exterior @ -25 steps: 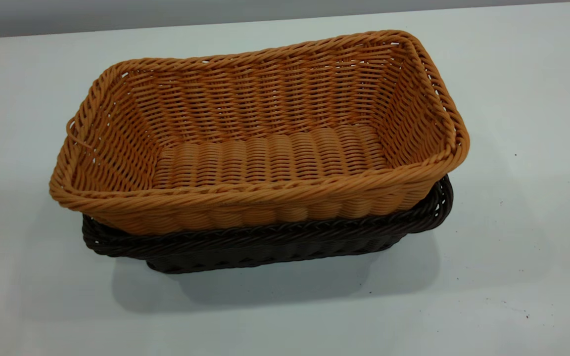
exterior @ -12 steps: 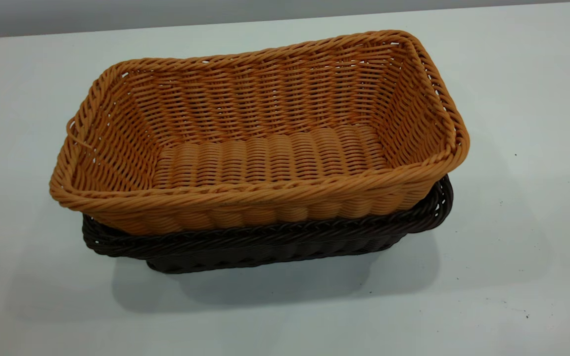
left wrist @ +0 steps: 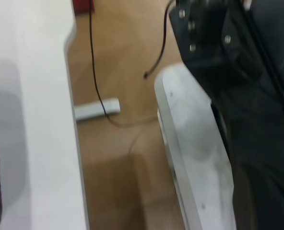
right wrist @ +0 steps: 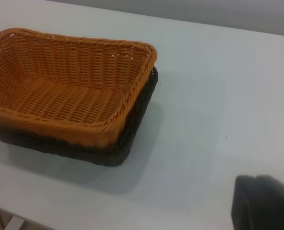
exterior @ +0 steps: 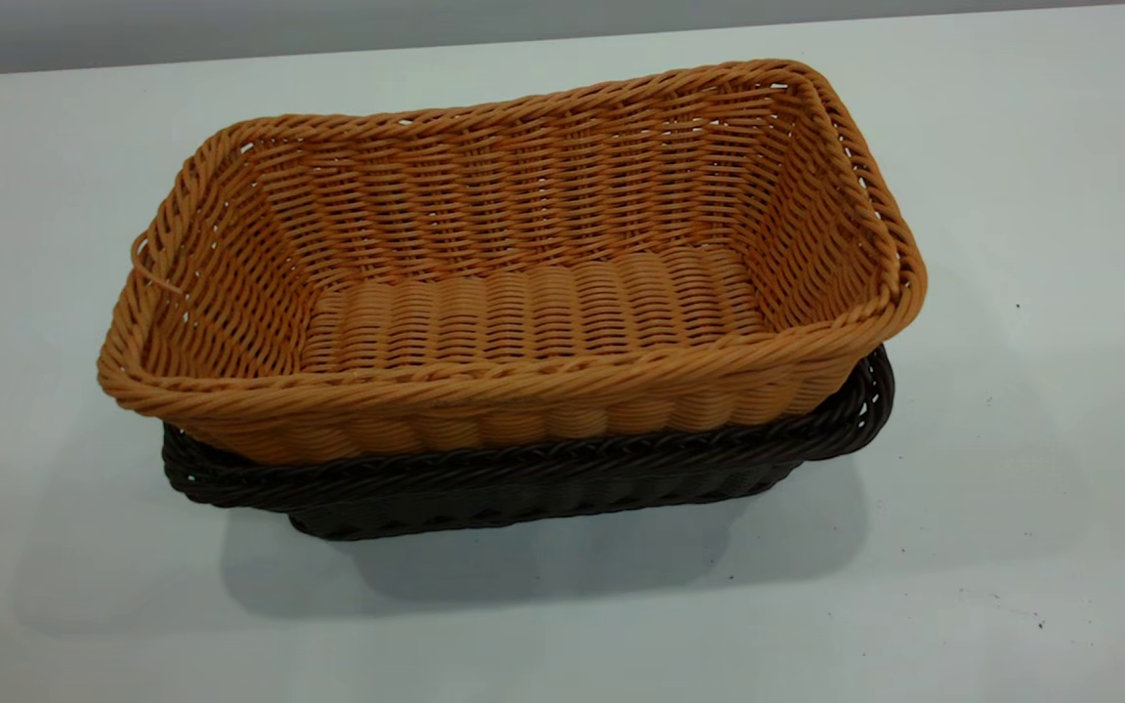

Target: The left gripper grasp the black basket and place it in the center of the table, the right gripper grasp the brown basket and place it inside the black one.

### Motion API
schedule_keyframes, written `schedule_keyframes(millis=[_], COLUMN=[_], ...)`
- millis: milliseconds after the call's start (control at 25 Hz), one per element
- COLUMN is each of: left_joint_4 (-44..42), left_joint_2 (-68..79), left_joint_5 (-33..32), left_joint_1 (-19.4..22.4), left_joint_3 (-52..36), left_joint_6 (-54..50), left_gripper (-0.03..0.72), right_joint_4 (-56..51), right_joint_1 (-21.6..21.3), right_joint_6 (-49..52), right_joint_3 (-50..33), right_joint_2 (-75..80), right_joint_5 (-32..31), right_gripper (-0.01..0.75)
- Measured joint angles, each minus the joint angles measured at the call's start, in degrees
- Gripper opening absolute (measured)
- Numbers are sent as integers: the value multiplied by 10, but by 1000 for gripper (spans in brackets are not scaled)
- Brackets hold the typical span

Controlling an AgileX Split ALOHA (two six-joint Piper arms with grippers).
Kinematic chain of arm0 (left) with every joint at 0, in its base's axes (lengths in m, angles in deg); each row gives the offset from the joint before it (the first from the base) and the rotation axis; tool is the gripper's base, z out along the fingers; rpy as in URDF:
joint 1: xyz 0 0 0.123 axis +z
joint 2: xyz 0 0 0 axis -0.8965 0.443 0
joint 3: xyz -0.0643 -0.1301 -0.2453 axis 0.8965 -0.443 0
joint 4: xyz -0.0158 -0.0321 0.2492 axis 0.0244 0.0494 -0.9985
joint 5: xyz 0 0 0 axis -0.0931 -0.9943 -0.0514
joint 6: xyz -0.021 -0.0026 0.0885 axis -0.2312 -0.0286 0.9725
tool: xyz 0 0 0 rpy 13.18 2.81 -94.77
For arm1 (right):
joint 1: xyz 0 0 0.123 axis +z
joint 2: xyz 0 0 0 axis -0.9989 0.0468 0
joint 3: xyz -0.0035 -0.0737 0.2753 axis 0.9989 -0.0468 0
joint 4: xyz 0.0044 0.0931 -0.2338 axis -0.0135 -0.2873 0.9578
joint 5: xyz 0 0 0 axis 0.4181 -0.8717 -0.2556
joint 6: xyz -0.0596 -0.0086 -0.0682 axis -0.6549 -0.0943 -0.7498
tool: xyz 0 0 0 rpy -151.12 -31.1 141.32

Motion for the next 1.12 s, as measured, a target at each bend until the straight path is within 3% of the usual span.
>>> schedule_keyframes(millis=[200, 520, 960, 1120], left_joint_4=[21, 18, 17, 17], left_joint_2=[-30, -30, -30, -30], left_joint_5=[4, 88, 82, 82], left_joint_1=[0, 0, 2, 35], left_joint_3=[0, -24, -24, -24], left_joint_6=[-17, -21, -22, -22], left_gripper=[-1, -1, -1, -1], right_joint_4=[0, 0, 0, 0], right_joint_1=[0, 0, 0, 0], right_joint_6=[0, 0, 0, 0], right_joint_3=[0, 0, 0, 0], right_joint_2=[0, 0, 0, 0], right_joint_5=[0, 0, 0, 0], right_gripper=[5, 5, 5, 5])
